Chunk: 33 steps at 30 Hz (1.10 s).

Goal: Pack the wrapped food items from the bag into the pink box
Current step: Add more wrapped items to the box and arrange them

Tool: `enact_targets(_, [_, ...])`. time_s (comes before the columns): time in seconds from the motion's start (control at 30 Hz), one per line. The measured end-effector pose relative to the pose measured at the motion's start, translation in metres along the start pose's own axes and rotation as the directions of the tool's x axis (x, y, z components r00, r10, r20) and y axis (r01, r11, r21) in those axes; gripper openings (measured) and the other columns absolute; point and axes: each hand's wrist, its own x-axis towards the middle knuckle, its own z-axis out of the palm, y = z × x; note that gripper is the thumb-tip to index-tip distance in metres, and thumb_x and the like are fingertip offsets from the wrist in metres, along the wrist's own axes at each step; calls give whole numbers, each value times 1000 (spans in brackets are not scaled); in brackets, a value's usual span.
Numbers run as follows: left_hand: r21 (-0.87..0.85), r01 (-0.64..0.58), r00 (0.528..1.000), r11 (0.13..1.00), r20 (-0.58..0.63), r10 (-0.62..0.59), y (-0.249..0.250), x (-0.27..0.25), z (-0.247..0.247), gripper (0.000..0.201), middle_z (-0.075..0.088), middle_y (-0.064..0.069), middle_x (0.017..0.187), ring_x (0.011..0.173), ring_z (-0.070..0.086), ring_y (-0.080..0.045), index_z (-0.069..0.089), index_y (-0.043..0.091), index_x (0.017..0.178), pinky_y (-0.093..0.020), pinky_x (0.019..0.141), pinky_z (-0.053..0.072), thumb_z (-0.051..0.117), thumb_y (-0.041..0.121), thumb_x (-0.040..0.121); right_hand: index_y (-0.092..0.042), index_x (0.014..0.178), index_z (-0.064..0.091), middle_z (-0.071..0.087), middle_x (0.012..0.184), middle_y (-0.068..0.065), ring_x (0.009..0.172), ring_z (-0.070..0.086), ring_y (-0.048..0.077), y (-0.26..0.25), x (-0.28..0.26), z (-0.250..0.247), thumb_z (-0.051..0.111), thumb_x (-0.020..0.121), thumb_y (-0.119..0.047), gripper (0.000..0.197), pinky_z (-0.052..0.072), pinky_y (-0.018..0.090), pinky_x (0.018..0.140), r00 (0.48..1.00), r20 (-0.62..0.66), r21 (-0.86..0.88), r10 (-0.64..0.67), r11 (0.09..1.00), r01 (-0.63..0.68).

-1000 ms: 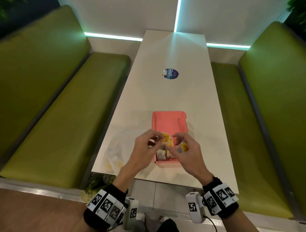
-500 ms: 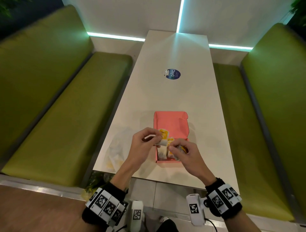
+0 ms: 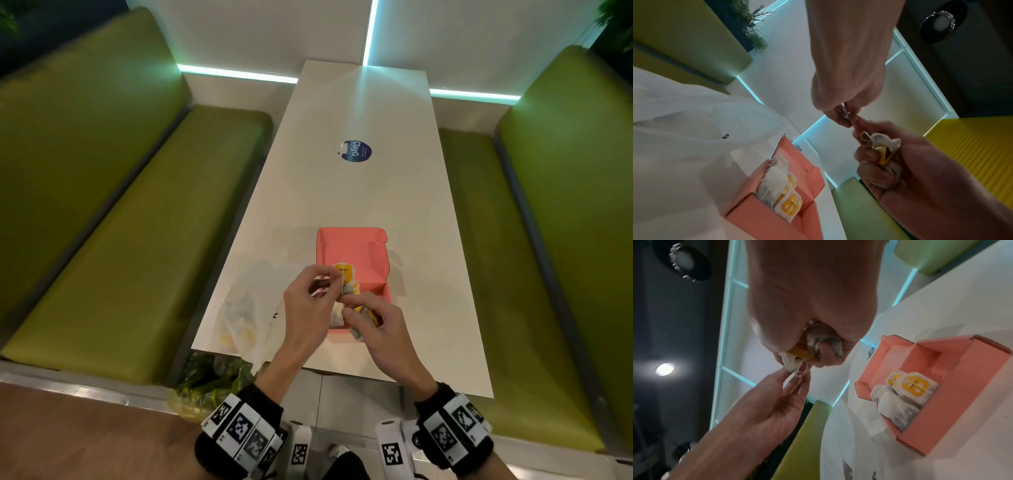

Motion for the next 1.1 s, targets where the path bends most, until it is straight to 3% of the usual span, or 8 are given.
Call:
enact_targets(0.17, [8, -79, 997, 997, -17, 79, -1, -2, -5, 12, 71, -6, 92, 90, 70, -19, 69, 5, 95, -29, 78, 58, 65, -5, 89, -24, 141, 54, 55, 94, 4, 65, 49, 11, 7, -17, 2, 60, 97, -7, 47, 47, 23, 62, 985, 172, -127, -14, 991, 36])
enact_targets(0.27, [17, -133, 991, 991, 9, 133, 0, -1, -10, 11, 71, -8, 92, 84, 70, -16, 67, 1, 96, -27, 73, 58, 64, -7, 90, -30, 133, 59, 58, 91, -9, 63, 51, 5, 1, -17, -10, 61, 97, -15, 39, 46, 22, 62, 977, 201, -223, -70, 968, 115])
enact_targets(0.4, [35, -123, 987, 992, 108, 118, -7, -2, -12, 11, 71, -5, 92, 85, 70, -22, 66, 3, 94, -34, 73, 59, 64, -7, 90, -25, 115, 69, 63, 96, -11, 85, 59, 8, -24, 5, -30, 68, 93, -21, 23, 48, 18, 73, 973, 13, -427, -231, 878, 215])
enact_targets(0.5, [53, -108, 977, 993, 188, 96, -13, -7, -10, 12, 71, 0, 88, 82, 71, -21, 65, 5, 92, -38, 73, 59, 64, -7, 90, -32, 126, 59, 58, 101, -14, 90, 56, 2, -37, 27, -38, 68, 92, -26, 35, 44, 11, 74, 989, 90, -534, -113, 833, 144])
enact_targets(0.73, [70, -20, 969, 997, 249, 1, -29, -17, -4, 20, 66, -2, 91, 92, 68, -15, 60, 11, 91, -26, 66, 57, 63, -9, 88, -28, 91, 67, 61, 83, -18, 81, 57, 6, -23, 39, -45, 66, 92, -30, 2, 49, 34, 70, 972, 229, -685, -43, 702, 193])
enact_targets(0.87, [258, -28, 974, 966, 223, -31, -57, -16, -11, 32, 65, 9, 106, 106, 63, -9, 58, 29, 101, -28, 77, 57, 66, 2, 88, -31, 97, 62, 59, 94, -15, 85, 57, 12, -4, 39, -48, 59, 95, -40, 10, 51, 40, 70, 978, 209, -794, 20, 587, 158])
enact_targets(0.97, [377, -69, 973, 924, 229, -21, -72, -17, -15, 20, 62, 1, 106, 100, 62, -10, 60, 22, 105, -28, 74, 56, 64, 8, 91, -33, 110, 59, 61, 108, -15, 96, 59, 16, 9, 42, -48, 50, 99, -38, 15, 48, 37, 73, 973, 205, -873, 109, 470, 131])
enact_targets(1.1, [481, -150, 952, 864, 307, -6, -75, -20, -16, 15, 53, 14, 89, 83, 55, 1, 59, 19, 102, -19, 67, 48, 63, 9, 90, -32, 115, 54, 64, 113, -6, 98, 60, 23, 27, 44, -42, 45, 101, -34, 17, 41, 35, 71, 950, 224, -903, 218, 413, 118])
